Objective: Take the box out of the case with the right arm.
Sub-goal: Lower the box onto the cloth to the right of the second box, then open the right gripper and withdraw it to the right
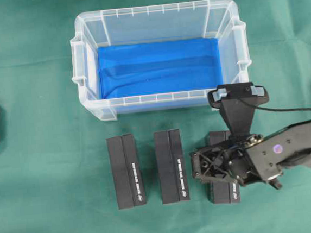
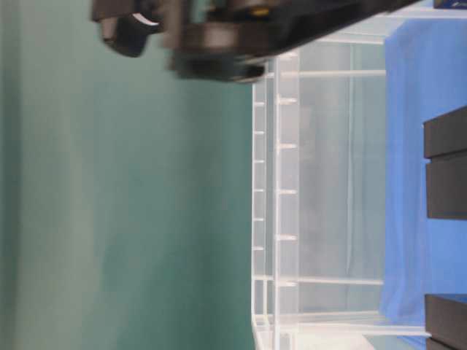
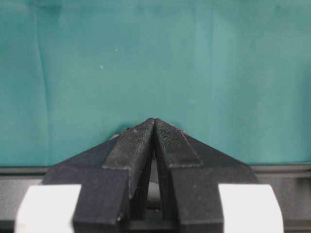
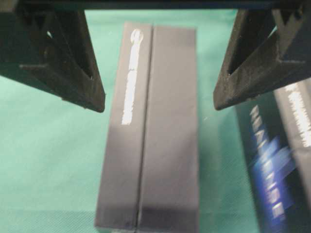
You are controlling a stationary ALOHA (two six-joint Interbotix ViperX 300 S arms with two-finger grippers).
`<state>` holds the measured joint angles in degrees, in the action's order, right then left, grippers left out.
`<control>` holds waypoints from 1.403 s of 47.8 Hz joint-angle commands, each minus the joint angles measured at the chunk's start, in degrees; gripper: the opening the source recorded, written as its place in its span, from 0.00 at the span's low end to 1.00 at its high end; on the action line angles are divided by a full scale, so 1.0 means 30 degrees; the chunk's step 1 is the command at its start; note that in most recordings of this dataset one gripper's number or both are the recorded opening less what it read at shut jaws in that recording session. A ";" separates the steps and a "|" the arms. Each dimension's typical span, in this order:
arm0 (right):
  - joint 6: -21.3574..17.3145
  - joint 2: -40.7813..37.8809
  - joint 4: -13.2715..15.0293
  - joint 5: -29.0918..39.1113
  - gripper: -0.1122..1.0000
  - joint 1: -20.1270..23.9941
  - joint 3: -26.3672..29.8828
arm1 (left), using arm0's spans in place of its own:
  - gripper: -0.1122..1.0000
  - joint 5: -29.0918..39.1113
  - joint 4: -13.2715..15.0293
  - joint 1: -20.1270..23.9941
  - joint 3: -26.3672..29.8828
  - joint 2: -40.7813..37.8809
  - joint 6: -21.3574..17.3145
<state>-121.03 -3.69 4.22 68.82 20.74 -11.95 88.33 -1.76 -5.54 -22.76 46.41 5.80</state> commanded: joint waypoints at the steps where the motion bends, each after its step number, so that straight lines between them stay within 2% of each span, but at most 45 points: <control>1: 0.0117 0.0996 0.0059 0.0645 0.87 0.0059 0.0996 | 0.10 -0.0088 -0.0088 0.0000 0.0234 -0.0117 0.0000; 11: 0.0879 0.1523 0.0176 0.4219 0.87 -0.0029 0.3105 | 0.10 -0.0117 -0.0059 0.0000 0.0234 -0.0117 0.0000; 18: 0.1406 0.1523 0.0645 0.6270 0.87 -0.0117 0.4688 | 0.10 -0.0117 -0.0059 0.0000 0.0234 -0.0117 0.0000; 33: 0.1523 0.1436 0.0732 0.6680 0.87 -0.0146 0.5010 | 0.10 -0.0088 -0.0059 0.0000 0.0234 -0.0117 0.0029; 47: 0.1436 0.2578 0.0674 0.6387 0.87 -0.0117 0.3633 | 0.10 -0.0088 -0.0059 0.0000 0.0205 -0.0117 0.0029; 67: 0.0967 0.6035 0.0645 0.6299 0.87 0.0498 -0.0146 | 0.10 -0.0088 -0.0059 0.0000 0.0205 -0.0117 0.0000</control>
<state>-117.86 11.43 6.15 87.80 21.45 -11.51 88.33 -1.85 -5.54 -22.76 46.41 5.80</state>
